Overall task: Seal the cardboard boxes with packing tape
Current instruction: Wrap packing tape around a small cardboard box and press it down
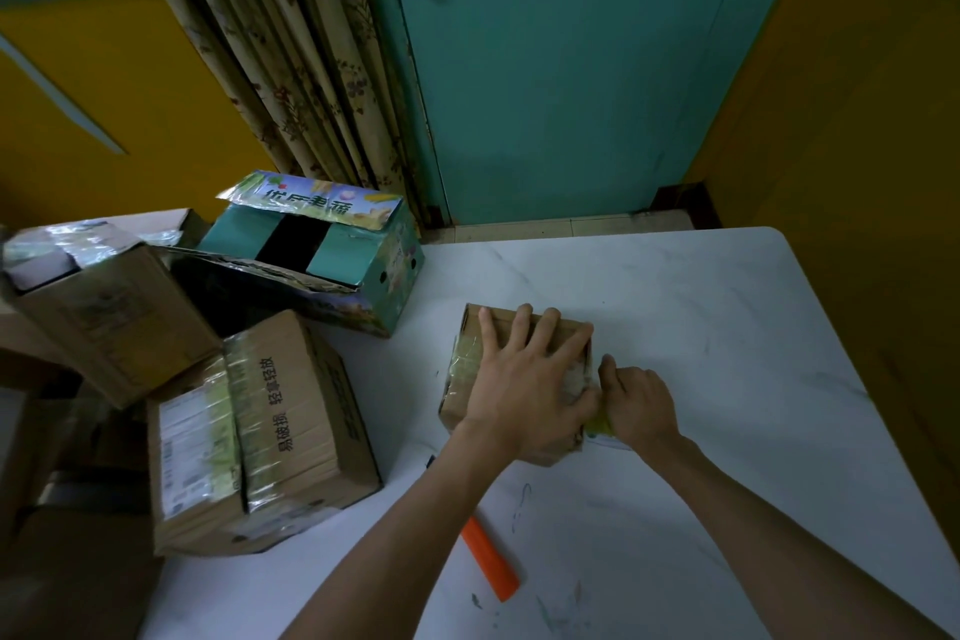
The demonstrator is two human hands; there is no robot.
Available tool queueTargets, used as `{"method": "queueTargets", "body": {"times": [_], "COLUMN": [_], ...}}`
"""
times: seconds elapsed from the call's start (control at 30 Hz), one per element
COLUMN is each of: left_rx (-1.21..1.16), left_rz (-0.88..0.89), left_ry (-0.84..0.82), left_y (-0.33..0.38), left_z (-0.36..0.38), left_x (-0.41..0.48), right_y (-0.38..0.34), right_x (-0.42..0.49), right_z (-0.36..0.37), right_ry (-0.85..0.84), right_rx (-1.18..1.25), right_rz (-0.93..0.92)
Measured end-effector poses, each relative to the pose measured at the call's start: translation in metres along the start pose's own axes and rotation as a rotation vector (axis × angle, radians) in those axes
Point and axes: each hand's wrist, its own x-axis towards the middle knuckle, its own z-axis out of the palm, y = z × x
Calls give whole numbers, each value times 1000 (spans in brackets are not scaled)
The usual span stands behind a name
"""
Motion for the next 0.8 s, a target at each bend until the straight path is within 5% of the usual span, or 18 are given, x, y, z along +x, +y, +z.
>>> {"method": "queueTargets", "body": {"times": [0.27, 0.57, 0.7, 0.8], "left_rx": [16, 22, 11, -1], "left_rz": [27, 36, 34, 33], "left_ry": [-22, -37, -27, -28], "left_y": [-3, -3, -7, -8], "left_z": [-1, -1, -2, 0], "left_x": [0, 0, 1, 1], "right_y": [-1, -9, -14, -10], "right_x": [-5, -8, -13, -42], "right_z": [-12, 1, -1, -8], "right_ry": [15, 18, 155, 525], "right_rx": [-126, 221, 628, 740], "right_rz": [2, 257, 516, 621]}}
